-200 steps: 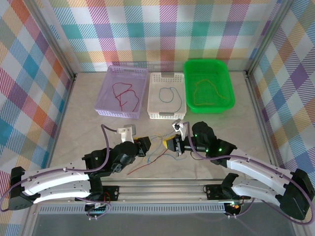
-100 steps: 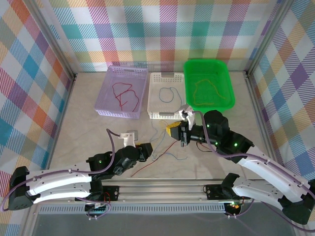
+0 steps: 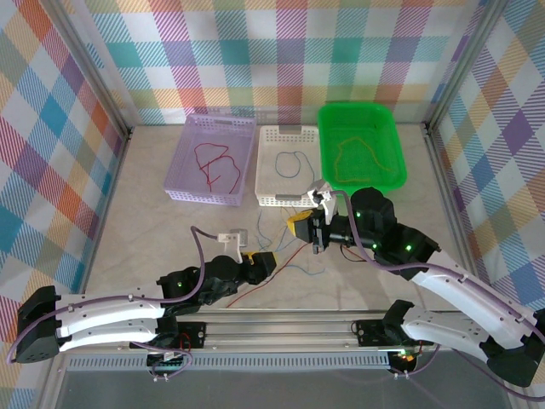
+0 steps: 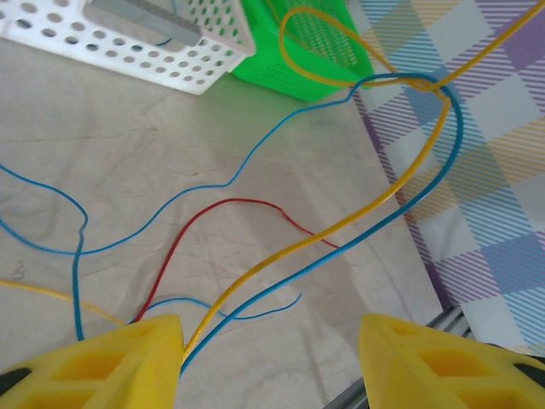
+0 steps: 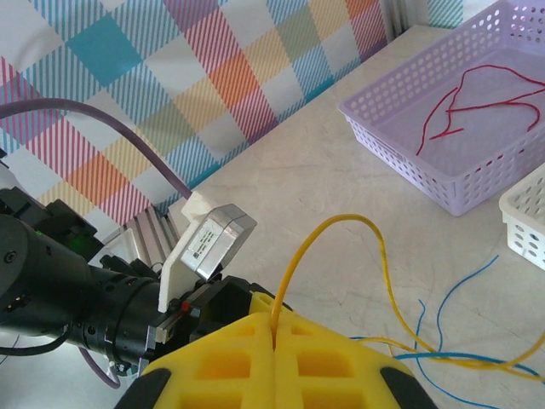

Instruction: Untangle the cables

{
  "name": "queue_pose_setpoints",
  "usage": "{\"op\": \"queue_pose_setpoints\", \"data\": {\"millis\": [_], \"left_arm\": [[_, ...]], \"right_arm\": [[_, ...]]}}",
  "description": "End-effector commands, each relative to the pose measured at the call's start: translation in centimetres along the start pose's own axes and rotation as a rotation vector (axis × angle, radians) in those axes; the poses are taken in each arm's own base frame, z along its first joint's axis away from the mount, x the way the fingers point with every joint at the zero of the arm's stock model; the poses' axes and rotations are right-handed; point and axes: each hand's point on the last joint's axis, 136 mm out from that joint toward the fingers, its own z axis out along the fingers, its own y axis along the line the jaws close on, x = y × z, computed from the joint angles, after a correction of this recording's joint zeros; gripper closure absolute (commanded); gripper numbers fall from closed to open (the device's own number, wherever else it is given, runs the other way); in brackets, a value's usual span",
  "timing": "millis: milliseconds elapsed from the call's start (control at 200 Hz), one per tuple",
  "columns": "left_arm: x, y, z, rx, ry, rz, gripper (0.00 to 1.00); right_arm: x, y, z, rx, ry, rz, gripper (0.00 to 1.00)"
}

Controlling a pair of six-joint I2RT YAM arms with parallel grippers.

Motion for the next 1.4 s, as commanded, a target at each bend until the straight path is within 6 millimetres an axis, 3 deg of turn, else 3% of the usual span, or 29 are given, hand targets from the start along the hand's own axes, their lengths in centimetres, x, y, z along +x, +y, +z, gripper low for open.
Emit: {"op": "queue_pose_setpoints", "data": {"millis": [0, 330, 475, 725, 915, 1395], "left_arm": [[-0.3, -1.4, 0.0, 0.065, -0.015, 0.011, 0.43], [0.1, -1.8, 1.1, 0.056, -0.002, 0.046, 0.51], [-0.2, -2.1, 1.2, 0.057, -0.011, 0.053, 0.65], [-0.4, -1.8, 0.8, 0.053, -0.022, 0.051, 0.75], [-0.2, -1.7, 0.8, 0.056, -0.015, 0.050, 1.00], [-0.2, 0.7, -0.9, 0.021, -0.039, 0.022, 1.00]], "right_arm": [[-1.1, 0.9, -0.3, -0.035, -0.022, -0.016, 1.00], [-0.7, 1.5, -0.2, -0.085, -0.020, 0.015, 1.00], [-0.6, 1.6, -0.3, -0.092, -0.019, 0.022, 1.00], [-0.7, 1.7, -0.7, -0.088, -0.028, 0.021, 1.00], [-1.2, 1.4, -1.3, -0.057, -0.050, 0.014, 1.00], [-6.5, -2.8, -7.5, 0.336, -0.202, -0.065, 1.00]]}}
